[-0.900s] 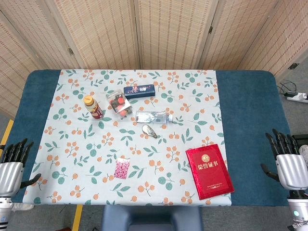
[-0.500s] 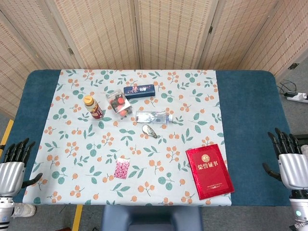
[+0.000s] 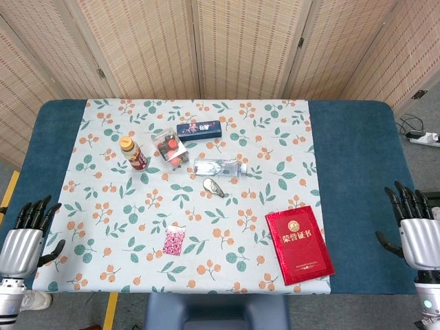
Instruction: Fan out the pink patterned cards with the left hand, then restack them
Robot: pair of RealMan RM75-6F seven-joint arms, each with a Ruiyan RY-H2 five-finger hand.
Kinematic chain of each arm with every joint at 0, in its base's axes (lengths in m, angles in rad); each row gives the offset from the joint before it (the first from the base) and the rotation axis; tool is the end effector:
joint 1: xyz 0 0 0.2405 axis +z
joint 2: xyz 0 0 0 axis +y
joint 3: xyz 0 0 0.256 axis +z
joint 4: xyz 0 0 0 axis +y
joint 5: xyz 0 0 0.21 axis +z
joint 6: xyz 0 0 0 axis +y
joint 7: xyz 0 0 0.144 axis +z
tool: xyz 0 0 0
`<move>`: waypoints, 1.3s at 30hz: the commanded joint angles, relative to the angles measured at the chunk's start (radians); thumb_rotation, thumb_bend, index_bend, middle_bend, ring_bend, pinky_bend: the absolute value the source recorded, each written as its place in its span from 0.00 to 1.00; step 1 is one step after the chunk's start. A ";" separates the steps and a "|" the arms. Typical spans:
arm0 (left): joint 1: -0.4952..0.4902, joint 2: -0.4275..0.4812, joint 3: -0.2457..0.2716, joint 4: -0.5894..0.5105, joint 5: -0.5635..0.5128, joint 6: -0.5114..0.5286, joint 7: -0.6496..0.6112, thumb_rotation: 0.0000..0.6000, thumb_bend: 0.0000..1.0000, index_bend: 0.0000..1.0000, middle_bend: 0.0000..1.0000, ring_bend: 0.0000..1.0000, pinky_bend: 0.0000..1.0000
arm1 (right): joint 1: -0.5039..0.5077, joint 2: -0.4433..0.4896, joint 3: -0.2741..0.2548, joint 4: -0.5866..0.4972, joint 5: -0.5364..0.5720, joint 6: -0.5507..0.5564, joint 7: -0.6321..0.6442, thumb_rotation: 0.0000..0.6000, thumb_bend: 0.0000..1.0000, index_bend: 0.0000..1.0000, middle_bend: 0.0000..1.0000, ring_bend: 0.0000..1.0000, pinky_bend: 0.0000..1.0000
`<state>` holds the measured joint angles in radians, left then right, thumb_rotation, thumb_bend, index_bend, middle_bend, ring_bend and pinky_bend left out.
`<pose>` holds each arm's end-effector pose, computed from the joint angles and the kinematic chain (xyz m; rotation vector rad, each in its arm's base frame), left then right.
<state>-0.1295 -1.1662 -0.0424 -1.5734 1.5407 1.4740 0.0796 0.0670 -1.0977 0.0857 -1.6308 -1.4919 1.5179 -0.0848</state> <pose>-0.3020 0.1932 0.1427 -1.4754 -0.8153 -0.8965 -0.3081 -0.1825 0.1740 1.3567 -0.8016 0.8685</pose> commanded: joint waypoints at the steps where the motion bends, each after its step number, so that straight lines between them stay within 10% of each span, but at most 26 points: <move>1: -0.014 -0.008 0.002 0.022 0.021 -0.006 -0.022 1.00 0.39 0.18 0.02 0.04 0.00 | 0.001 0.005 0.002 -0.004 0.003 -0.001 0.001 1.00 0.27 0.01 0.00 0.00 0.00; 7: -0.062 -0.010 0.014 0.062 0.083 -0.045 -0.072 1.00 0.43 0.22 0.05 0.06 0.00 | 0.008 0.018 0.010 -0.019 0.011 -0.012 -0.006 1.00 0.27 0.03 0.00 0.00 0.00; 21: -0.262 0.002 0.044 0.057 0.235 -0.237 -0.110 1.00 0.93 0.25 0.05 0.05 0.00 | 0.008 0.033 0.011 -0.038 0.006 -0.006 -0.007 1.00 0.27 0.05 0.00 0.00 0.00; 39: -0.423 -0.076 0.079 -0.008 0.258 -0.460 0.034 1.00 1.00 0.27 0.00 0.00 0.00 | 0.009 0.031 0.008 -0.031 0.018 -0.021 0.005 1.00 0.27 0.11 0.00 0.00 0.00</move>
<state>-0.5465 -1.2347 0.0334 -1.5806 1.8029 1.0213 0.1082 0.0754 -1.0661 0.0939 -1.6622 -1.4742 1.4975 -0.0798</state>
